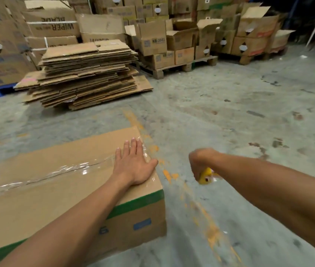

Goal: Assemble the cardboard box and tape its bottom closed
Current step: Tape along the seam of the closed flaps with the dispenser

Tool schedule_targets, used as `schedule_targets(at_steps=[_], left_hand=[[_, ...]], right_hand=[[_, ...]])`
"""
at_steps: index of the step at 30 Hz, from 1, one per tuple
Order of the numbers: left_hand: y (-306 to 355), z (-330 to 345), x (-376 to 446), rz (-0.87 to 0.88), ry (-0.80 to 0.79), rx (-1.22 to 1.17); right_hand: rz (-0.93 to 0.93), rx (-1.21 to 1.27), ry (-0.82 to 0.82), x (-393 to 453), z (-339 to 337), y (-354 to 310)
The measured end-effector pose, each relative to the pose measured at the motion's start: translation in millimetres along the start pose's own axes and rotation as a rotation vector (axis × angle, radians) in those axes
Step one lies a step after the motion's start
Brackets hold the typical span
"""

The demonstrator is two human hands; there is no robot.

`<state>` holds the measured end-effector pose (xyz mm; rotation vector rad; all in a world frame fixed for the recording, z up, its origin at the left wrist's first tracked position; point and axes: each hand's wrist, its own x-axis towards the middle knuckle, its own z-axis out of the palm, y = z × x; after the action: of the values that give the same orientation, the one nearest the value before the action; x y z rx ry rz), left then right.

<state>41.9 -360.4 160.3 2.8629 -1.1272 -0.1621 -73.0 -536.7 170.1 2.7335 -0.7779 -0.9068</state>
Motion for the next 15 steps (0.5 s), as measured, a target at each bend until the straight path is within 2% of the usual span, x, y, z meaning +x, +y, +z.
schedule_targets(at_steps=[2,4,6,8,13,15], left_hand=[[-2.4,-1.1,1.6,0.004,0.059,-0.046],[-3.1,-4.5,3.9,0.068,0.115,-0.118],[-3.5,-6.1,0.7,0.148,0.218,-0.194],[-6.7,-10.0,-0.8,0.224,0.277,-0.166],[-16.9,-16.0,11.7,0.319,0.151,0.059],[-15.8,-18.0,18.1,0.329,0.166,0.084]], right_hand=[[-0.024,0.053,-0.075,13.2,34.6,14.3],[-0.048,0.254,-0.100,10.2,48.9,24.4],[-0.045,0.479,-0.051,6.9,53.2,28.2],[-0.038,0.701,0.045,10.3,43.4,29.5],[-0.079,0.952,0.183,20.0,12.5,12.5],[-0.089,1.042,0.234,19.2,-2.3,3.2]])
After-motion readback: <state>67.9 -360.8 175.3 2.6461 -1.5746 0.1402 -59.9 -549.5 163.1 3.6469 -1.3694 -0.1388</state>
